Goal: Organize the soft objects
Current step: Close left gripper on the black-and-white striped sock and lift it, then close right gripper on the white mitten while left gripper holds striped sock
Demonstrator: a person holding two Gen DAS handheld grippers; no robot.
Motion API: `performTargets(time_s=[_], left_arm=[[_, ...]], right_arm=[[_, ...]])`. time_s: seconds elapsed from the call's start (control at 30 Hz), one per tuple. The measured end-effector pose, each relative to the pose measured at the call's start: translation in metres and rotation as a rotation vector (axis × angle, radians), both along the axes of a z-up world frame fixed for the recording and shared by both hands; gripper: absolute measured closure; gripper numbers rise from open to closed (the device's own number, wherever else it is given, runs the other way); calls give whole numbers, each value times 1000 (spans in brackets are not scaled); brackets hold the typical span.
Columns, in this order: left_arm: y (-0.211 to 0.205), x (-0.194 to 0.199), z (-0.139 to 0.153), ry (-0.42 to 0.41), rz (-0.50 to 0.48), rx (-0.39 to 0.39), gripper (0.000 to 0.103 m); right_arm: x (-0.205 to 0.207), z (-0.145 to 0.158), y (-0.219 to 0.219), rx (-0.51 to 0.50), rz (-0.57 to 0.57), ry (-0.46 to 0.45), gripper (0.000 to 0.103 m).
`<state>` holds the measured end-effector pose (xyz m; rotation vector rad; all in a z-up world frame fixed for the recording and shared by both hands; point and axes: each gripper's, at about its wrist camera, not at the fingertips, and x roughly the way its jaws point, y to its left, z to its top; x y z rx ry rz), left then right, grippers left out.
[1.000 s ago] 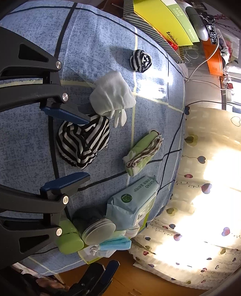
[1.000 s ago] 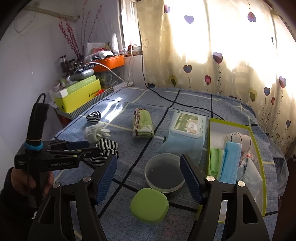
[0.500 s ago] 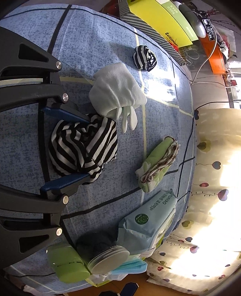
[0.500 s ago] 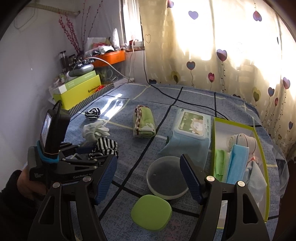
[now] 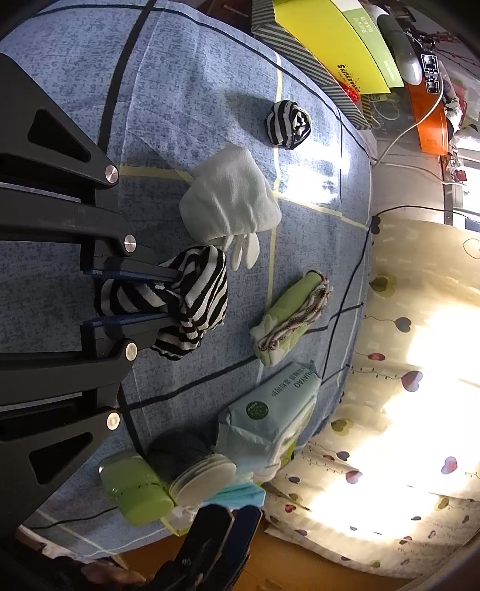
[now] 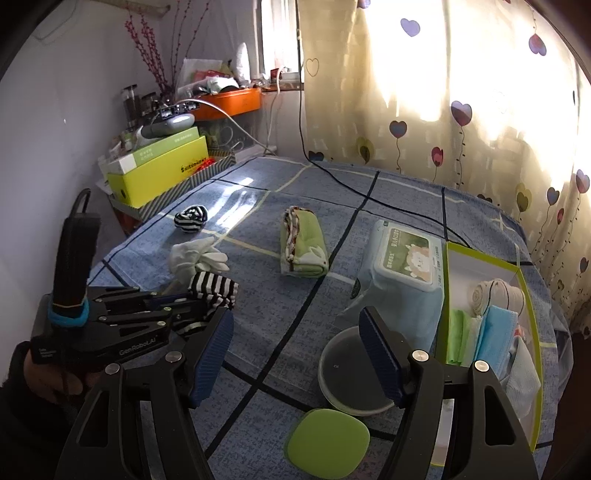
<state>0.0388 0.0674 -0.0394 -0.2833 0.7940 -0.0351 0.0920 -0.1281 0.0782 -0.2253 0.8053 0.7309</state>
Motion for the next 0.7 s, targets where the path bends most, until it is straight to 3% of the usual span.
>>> performTargets(time_s=[0.3, 0.7], left_arm=[[30, -32, 24, -140, 9, -45, 87], [93, -50, 20, -166, 167, -74, 87]], right_arm=[[-1, -1, 39, -24, 55, -2, 32], [3, -21, 111, -47, 159, 53, 32]])
